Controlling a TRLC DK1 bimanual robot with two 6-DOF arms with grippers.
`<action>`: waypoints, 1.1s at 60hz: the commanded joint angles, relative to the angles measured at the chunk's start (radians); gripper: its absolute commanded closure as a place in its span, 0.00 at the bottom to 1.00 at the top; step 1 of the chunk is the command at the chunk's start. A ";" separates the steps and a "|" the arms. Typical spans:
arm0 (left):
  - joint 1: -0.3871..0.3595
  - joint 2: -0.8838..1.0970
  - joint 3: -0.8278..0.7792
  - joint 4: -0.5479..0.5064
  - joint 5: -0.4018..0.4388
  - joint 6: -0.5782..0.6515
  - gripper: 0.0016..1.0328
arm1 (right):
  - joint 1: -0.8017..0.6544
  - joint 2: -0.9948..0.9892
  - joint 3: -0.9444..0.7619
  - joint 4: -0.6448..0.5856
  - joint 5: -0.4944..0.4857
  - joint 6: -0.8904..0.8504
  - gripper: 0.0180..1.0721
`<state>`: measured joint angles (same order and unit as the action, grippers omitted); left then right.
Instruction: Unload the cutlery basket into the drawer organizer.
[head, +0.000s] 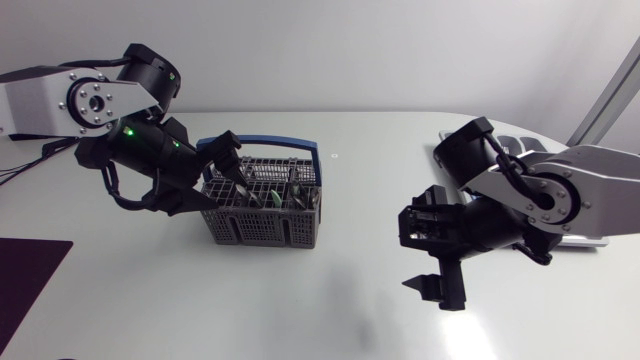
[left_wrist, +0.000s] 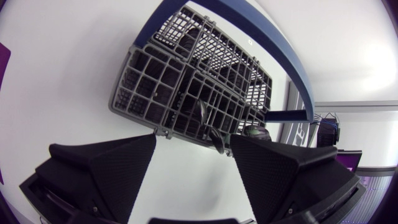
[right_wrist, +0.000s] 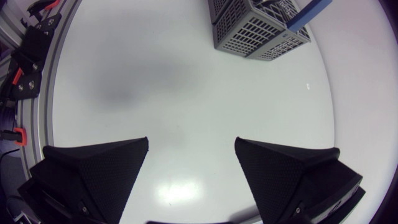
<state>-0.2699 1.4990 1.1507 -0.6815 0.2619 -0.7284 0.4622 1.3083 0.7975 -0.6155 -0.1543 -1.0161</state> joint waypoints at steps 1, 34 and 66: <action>0.014 0.030 0.006 0.010 0.013 0.014 0.26 | 0.038 0.017 -0.004 0.017 -0.007 0.060 0.05; 0.021 0.067 0.034 0.066 0.020 -0.003 0.52 | 0.170 0.028 -0.020 0.069 -0.007 0.163 0.05; 0.000 0.095 0.069 0.069 0.054 0.014 0.59 | 0.234 0.059 0.005 0.095 -0.007 0.208 0.05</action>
<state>-0.2600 1.5719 1.1854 -0.6113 0.3065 -0.7284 0.6834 1.3426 0.7971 -0.5354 -0.1577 -0.8360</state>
